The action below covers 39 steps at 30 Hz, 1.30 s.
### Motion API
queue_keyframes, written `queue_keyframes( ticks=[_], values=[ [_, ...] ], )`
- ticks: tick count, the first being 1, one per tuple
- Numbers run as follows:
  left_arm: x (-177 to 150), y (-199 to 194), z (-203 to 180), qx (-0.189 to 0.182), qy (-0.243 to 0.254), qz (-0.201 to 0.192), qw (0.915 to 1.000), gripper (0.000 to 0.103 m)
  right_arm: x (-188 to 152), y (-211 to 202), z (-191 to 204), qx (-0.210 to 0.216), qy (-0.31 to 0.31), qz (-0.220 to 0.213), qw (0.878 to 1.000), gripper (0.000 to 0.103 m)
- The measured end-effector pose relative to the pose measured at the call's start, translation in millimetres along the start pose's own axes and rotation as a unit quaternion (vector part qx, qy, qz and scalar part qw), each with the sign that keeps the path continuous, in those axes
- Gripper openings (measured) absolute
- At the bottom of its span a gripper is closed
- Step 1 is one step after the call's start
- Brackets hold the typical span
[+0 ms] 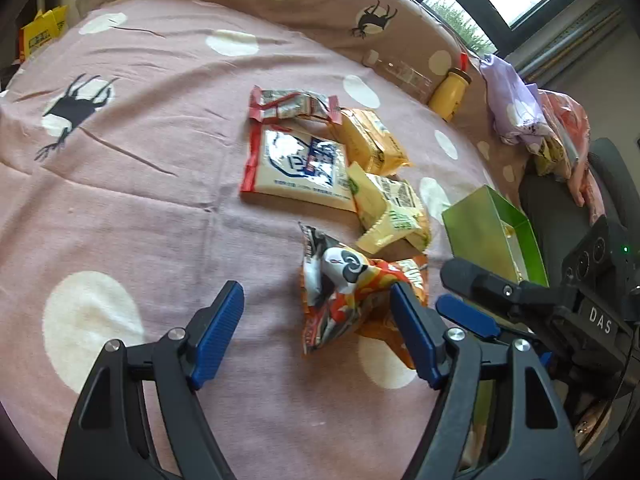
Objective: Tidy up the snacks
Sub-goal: 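Grasp the orange-red Daguazi bag with the right gripper, then carry the orange-red bag into the green box and open the right gripper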
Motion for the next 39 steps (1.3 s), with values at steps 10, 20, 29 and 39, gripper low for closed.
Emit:
queue_keyframes(
  ticks=[10, 20, 29, 39],
  values=[
    [-3.6, 17.8, -8.8, -0.005, 0.016, 0.016, 0.9997, 0.060, -2.3, 21.2, 19.2, 0.000, -0.026, 0.010, 1.000, 0.070],
    [-6.0, 11.5, -19.5, -0.030, 0.022, 0.009, 0.9993, 0.034, -5.6, 20.0, 23.9, 0.001, -0.041, 0.008, 0.999, 0.056],
    [-5.4, -26.7, -58.7, -0.047, 0.073, -0.058, 0.9946, 0.034, -6.6, -25.0, 39.0, 0.017, -0.056, -0.057, 0.997, 0.056],
    [-4.6, -40.3, -130.1, -0.096, 0.142, -0.102, 0.9799, 0.034, 2.8, -103.6, 27.1, 0.023, -0.047, -0.167, 0.985, 0.057]
  ],
)
Point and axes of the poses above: each gripper's, at about its wrist camera, not at the fingertips, and y roughly the way its jaws point, z to its left, x to its top, the point moved 4 cm from there along y, roughly the way its jaws point, and after that the axes turned 1 degree about -z, right-handed, at the moved point
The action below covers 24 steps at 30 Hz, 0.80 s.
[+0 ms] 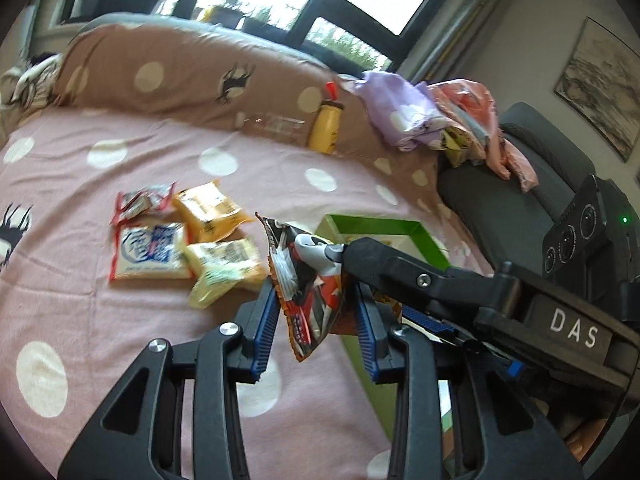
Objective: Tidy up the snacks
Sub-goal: 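Carry the orange-red bag into the green box and open the right gripper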
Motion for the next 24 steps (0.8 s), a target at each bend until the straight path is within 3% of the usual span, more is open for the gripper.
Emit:
queue_keyframes(
  ticks=[7, 24],
  values=[
    [6.5, 26.1, -39.0, -0.029, 0.035, 0.012, 0.9989, 0.034, 19.4, -35.4, -30.9, -0.013, 0.035, -0.056, 0.998, 0.057],
    [-8.9, 92.3, -94.0, -0.066, 0.072, 0.091, 0.9910, 0.034, 26.6, -65.1, -114.0, -0.069, 0.164, -0.081, 0.981, 0.057]
  ],
)
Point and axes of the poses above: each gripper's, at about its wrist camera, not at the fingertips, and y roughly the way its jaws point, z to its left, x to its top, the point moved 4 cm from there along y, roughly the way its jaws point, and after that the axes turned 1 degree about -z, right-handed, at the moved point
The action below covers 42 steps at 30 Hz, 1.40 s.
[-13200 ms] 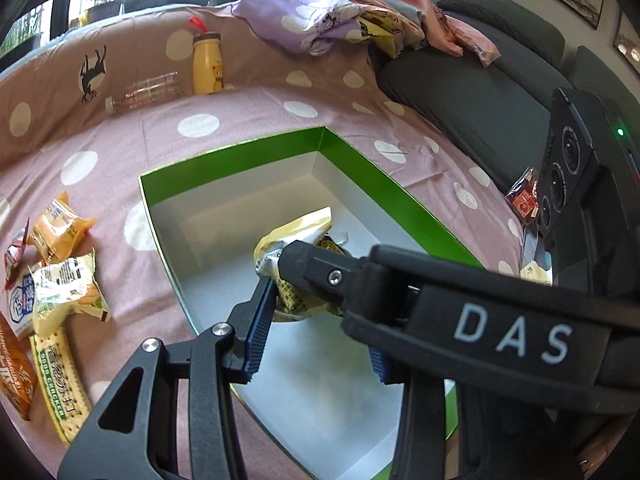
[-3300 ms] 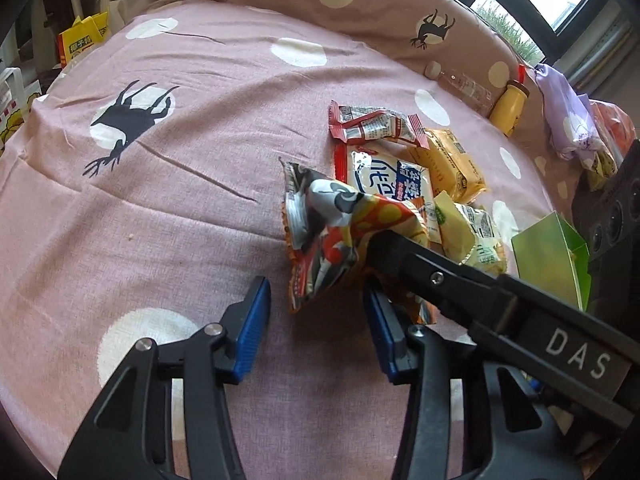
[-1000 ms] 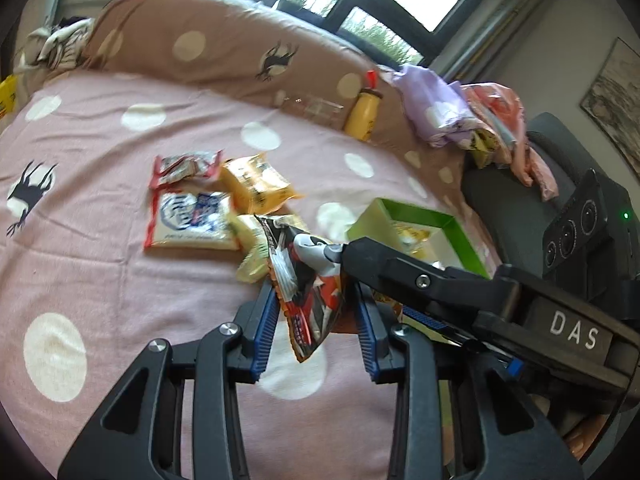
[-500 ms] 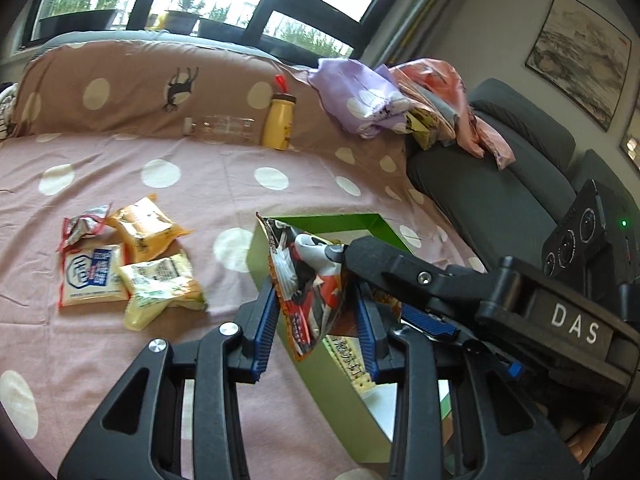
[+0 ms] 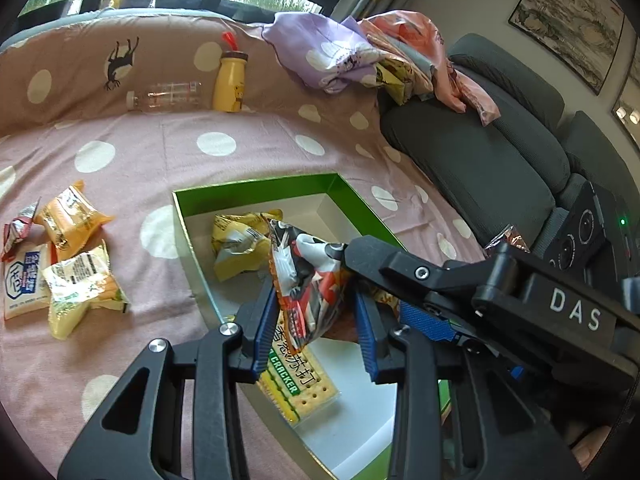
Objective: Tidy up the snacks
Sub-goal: 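Carry the orange-red bag into the green box and open the right gripper, then withdraw the right gripper from the box to the white-green corn snack bag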
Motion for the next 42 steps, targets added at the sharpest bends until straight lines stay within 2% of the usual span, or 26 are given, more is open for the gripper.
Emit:
queue_keyframes(
  ticks=[12, 17, 21, 25, 28, 32, 34, 37, 39, 42],
  values=[
    [-10.8, 34.5, -11.2, -0.015, -0.005, 0.063, 0.9979, 0.034, 8.4, 5.4, -39.5, -0.051, 0.058, 0.004, 0.997, 0.057],
    [-16.9, 38.0, -14.7, -0.018, -0.003, 0.073, 0.9972, 0.034, 9.5, 3.7, -47.9, -0.078, 0.066, -0.003, 0.995, 0.057],
    [-13.9, 24.7, -6.9, -0.014, -0.007, 0.058, 0.9982, 0.044, 13.8, -4.2, -53.4, -0.092, 0.071, -0.025, 0.993, 0.057],
    [-4.8, -4.3, 9.8, -0.014, -0.036, 0.020, 0.9991, 0.062, 18.2, -16.8, -51.9, -0.120, 0.058, -0.064, 0.989, 0.057],
    [-1.1, -28.2, 22.4, 0.007, -0.042, -0.008, 0.9991, 0.074, 18.4, -19.5, -45.4, -0.113, 0.049, -0.075, 0.989, 0.060],
    [-2.1, -61.3, 48.1, 0.054, -0.056, -0.046, 0.9959, 0.077, 17.8, -16.1, -30.0, -0.107, 0.021, -0.085, 0.990, 0.070],
    [-9.6, -76.1, 65.1, 0.081, -0.070, -0.064, 0.9922, 0.083, 17.1, -12.9, -23.7, -0.119, 0.003, -0.095, 0.988, 0.075],
    [-17.1, -92.5, 88.1, 0.109, -0.092, -0.068, 0.9874, 0.083, 14.4, -6.5, -16.5, -0.148, -0.019, -0.092, 0.985, 0.076],
    [-20.6, -105.7, 99.6, 0.126, -0.104, -0.081, 0.9832, 0.084, 11.8, -4.4, -10.8, -0.150, -0.031, -0.093, 0.984, 0.076],
    [-31.1, -123.9, 116.4, 0.170, -0.113, -0.103, 0.9736, 0.090, 7.5, -1.7, 0.9, -0.143, -0.055, -0.093, 0.984, 0.080]
  ],
)
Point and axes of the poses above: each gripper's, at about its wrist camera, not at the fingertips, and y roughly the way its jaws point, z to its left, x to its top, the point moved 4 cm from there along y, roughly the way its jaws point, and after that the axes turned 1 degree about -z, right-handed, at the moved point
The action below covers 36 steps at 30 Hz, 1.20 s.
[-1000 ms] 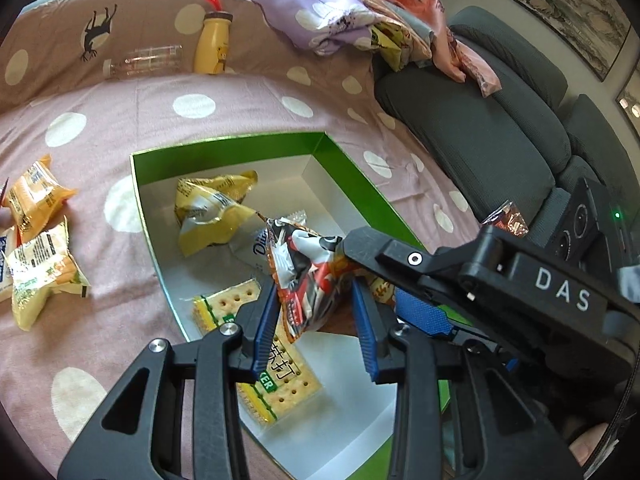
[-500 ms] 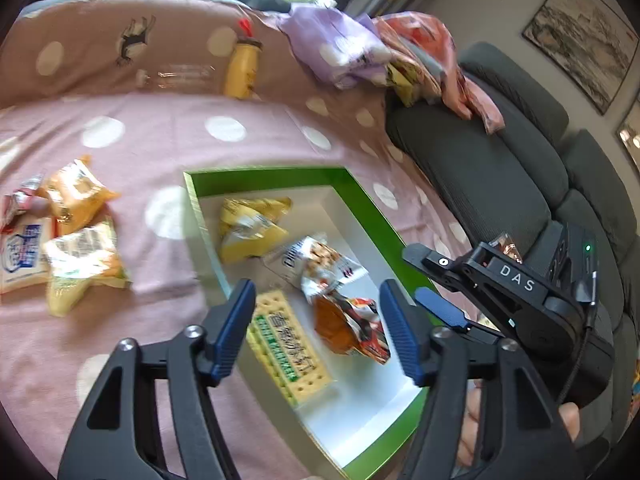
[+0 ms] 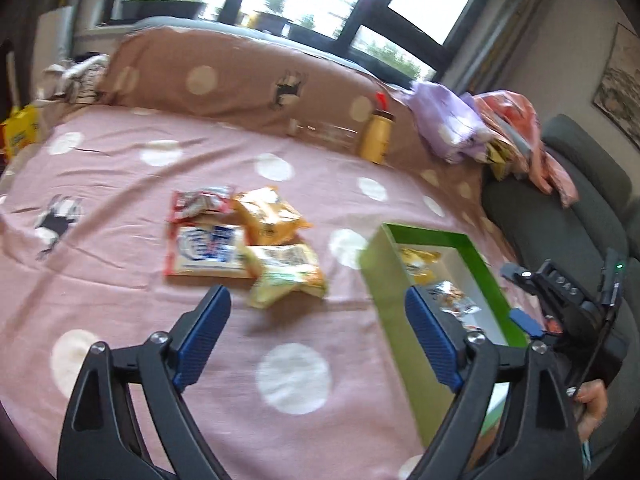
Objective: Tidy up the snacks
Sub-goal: 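Withdraw the right gripper from the box to the white-green corn snack bag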
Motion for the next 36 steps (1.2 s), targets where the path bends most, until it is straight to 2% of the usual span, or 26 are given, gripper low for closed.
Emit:
queue_keyframes(
  ticks=[2, 4, 8, 13, 18, 24, 30, 32, 33, 36],
  values=[
    [-4.3, -5.7, 16.4, 0.030, -0.008, -0.007, 0.9995, 0.090, -2.9, -1.1, 8.7, -0.001, -0.017, -0.003, 1.000, 0.082],
    [-6.3, -8.5, 30.5, 0.044, -0.021, -0.001, 0.9988, 0.090, -6.6, -2.2, 17.3, -0.003, -0.029, -0.006, 1.000, 0.082],
    [-7.9, -25.6, 65.9, 0.070, -0.086, -0.015, 0.9937, 0.090, -16.5, -3.8, 41.9, 0.011, -0.062, -0.007, 0.998, 0.083],
    [-3.2, -33.7, 90.5, 0.101, -0.098, -0.025, 0.9898, 0.090, -36.8, -2.4, 79.3, 0.030, -0.123, -0.004, 0.992, 0.086],
    [-4.6, -37.8, 107.3, 0.117, -0.111, -0.022, 0.9867, 0.090, -63.1, 0.7, 114.7, 0.040, -0.201, 0.000, 0.979, 0.086],
    [-1.3, -48.0, 117.4, 0.121, -0.125, -0.036, 0.9841, 0.090, -88.8, 12.4, 136.6, 0.033, -0.253, 0.022, 0.967, 0.086],
    [-1.0, -51.6, 130.1, 0.144, -0.141, -0.035, 0.9789, 0.090, -102.1, 21.3, 143.3, 0.038, -0.263, 0.050, 0.963, 0.086],
    [-0.9, -53.2, 132.7, 0.143, -0.144, -0.037, 0.9784, 0.093, -105.6, 24.0, 144.4, 0.048, -0.256, 0.064, 0.963, 0.086],
    [-1.2, -53.9, 133.5, 0.141, -0.147, -0.038, 0.9783, 0.097, -107.1, 25.1, 145.0, 0.051, -0.254, 0.069, 0.963, 0.086],
    [-0.9, -55.0, 135.1, 0.132, -0.152, -0.040, 0.9787, 0.099, -111.3, 27.5, 147.3, 0.044, -0.257, 0.072, 0.963, 0.086]
  ],
)
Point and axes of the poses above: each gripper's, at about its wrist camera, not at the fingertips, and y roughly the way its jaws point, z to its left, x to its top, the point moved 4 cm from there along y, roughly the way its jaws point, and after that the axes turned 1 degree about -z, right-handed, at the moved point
